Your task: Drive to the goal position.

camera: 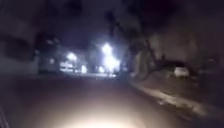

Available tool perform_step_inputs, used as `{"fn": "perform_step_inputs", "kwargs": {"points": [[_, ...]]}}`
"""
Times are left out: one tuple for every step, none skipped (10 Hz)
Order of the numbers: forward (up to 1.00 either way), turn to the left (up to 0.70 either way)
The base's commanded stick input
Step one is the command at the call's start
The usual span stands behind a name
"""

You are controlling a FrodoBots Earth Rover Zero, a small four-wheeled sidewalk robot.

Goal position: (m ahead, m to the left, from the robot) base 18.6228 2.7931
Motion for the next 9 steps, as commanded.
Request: {"fn": "perform_step_inputs", "kwargs": {"points": [[0.7,0.0],[0.7,0.0],[0.7,-0.11],[0.7,-0.27],[0.7,-0.33],[0.7,0.0],[0.7,-0.04],[0.7,-0.2],[0.7,-0.29]]}}
